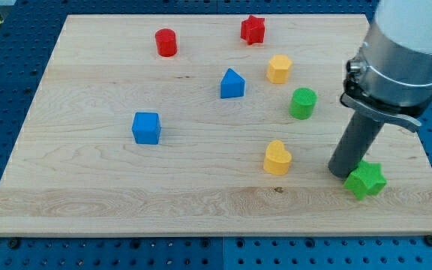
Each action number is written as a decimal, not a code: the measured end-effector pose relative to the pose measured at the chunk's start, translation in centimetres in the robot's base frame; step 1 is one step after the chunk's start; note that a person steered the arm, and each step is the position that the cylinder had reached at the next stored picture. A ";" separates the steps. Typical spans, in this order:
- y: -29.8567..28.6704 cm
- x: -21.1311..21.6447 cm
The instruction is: Move the green blocks away from each other
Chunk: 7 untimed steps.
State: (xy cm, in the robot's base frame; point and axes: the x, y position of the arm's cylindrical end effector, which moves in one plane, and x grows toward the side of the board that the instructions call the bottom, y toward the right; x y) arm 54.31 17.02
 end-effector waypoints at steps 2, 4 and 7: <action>0.2 0.3; -1.9 2.1; 1.2 1.5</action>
